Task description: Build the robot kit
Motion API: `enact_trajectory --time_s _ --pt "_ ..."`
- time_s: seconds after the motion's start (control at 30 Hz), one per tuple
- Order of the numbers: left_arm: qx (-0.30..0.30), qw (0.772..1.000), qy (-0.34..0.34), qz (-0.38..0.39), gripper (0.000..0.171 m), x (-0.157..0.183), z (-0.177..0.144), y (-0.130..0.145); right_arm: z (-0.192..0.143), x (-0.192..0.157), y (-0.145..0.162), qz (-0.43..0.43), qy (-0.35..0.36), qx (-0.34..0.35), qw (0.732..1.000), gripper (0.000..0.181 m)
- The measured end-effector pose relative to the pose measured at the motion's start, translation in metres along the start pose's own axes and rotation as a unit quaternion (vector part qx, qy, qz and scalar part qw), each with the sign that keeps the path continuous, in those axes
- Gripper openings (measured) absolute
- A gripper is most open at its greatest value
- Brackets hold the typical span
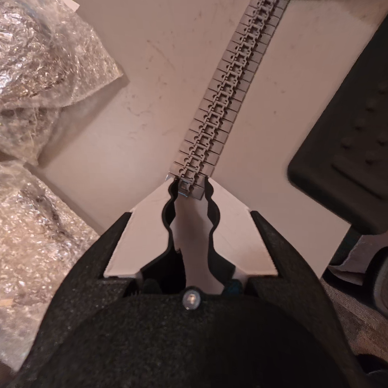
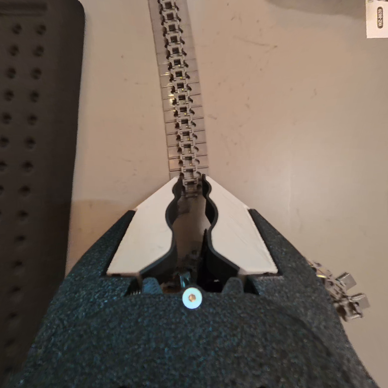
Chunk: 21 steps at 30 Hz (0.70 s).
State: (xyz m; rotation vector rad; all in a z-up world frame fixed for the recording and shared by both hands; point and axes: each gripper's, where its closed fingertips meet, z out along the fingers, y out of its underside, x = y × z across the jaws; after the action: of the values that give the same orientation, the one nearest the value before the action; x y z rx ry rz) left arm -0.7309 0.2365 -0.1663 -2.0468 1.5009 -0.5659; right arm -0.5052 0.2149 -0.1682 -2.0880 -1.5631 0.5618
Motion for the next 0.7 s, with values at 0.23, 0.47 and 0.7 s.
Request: enact_trajectory --time_s 0.23,0.47,0.7 --pt "0.008 0.999 -0.038 -0.024 0.023 -0.002 -0.011 0.011 -0.034 0.005 0.013 0.038 -0.012 0.005 0.999 0.031" --pt "0.007 0.999 -0.047 -0.009 0.029 -0.002 -0.007 0.0 -0.032 -0.022 0.021 -0.027 0.005 0.022 0.999 0.033" --pt "0.002 0.998 -0.054 -0.011 0.029 -0.003 -0.013 0.005 -0.021 -0.021 0.028 -0.035 -0.014 -0.001 0.999 0.01"
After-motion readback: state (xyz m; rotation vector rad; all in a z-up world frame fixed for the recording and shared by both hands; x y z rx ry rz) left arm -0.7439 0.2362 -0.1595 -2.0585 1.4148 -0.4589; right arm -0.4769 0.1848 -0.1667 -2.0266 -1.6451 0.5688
